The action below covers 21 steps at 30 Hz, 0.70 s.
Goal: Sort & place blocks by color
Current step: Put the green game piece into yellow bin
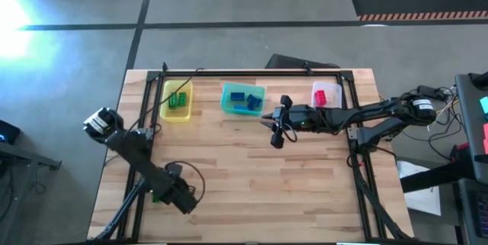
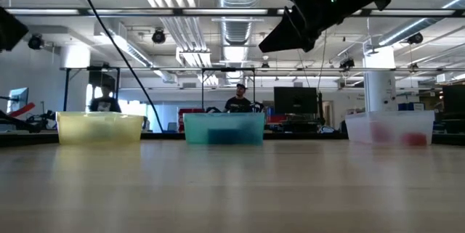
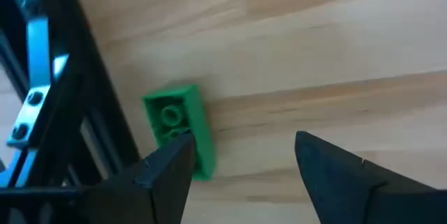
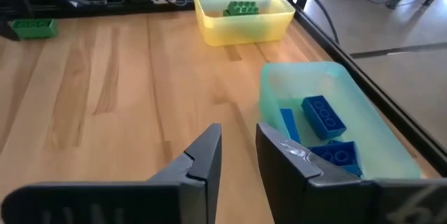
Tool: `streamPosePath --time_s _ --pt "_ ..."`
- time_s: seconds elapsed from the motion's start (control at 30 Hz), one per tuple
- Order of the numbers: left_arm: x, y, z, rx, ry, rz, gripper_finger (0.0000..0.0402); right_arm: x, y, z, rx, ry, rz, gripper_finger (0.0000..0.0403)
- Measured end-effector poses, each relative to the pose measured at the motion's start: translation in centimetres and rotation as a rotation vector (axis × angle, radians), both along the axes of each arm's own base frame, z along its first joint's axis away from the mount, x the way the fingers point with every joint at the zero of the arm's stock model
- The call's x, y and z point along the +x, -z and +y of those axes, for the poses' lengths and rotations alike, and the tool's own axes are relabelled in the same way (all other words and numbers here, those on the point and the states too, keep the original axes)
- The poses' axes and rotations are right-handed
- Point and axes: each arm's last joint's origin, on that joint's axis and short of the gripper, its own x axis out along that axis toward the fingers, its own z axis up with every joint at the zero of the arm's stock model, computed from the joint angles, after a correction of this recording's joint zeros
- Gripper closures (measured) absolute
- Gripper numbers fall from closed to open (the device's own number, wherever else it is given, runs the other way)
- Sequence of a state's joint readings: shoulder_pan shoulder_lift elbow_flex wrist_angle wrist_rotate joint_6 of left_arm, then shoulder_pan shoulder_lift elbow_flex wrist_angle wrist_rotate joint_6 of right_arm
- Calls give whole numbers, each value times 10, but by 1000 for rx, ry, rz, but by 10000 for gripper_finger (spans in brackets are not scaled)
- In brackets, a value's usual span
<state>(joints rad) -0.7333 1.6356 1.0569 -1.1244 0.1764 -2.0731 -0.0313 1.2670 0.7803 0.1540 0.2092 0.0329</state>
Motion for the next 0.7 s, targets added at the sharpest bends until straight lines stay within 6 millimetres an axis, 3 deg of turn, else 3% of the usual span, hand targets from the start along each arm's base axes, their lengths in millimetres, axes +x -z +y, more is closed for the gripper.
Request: streamPosePath --time_s 0.17,0.37,0.7 --pt "-11 12 -13 -38 -8 -33 173 1 1 2 0 -7 3 331" --pt "-15 16 -12 -20 -10 -15 178 1 1 2 8 -4 -4 335" --pt "-28 33 -8 -8 11 107 272 1 1 2 11 -2 -5 335"
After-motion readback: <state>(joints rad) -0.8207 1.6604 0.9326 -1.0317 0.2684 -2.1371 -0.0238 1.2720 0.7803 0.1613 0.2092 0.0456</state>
